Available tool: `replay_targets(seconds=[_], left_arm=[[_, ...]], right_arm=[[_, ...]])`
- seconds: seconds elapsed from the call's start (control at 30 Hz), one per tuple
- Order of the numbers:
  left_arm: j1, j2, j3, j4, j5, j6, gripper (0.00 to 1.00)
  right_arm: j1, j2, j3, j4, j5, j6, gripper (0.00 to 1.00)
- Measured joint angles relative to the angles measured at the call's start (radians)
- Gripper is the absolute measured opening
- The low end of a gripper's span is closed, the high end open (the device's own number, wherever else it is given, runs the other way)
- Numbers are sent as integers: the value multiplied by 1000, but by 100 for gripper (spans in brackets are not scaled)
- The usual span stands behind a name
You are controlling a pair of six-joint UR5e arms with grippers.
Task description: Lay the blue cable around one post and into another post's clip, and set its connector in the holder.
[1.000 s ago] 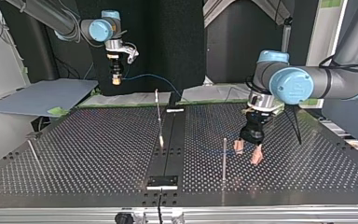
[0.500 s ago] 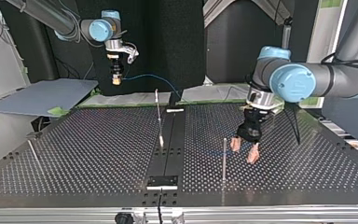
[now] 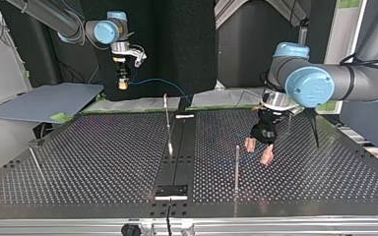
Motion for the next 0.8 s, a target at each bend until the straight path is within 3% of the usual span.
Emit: replay_targets(seconds=[0.2, 0.4, 0.57, 0.8], left_arm=[[-6, 11, 0, -61, -62, 66, 100], [-10, 22, 0, -77, -123, 130, 100], [-10, 23, 0, -71, -138, 170, 100], [-15, 26, 0, -68, -125, 179, 100]], right_arm=[[1, 0, 0, 0, 0, 2, 0], [1, 0, 0, 1, 0, 2, 0], [2, 0, 0, 3, 0, 2, 0], [3, 0, 0, 1, 0, 3, 0]])
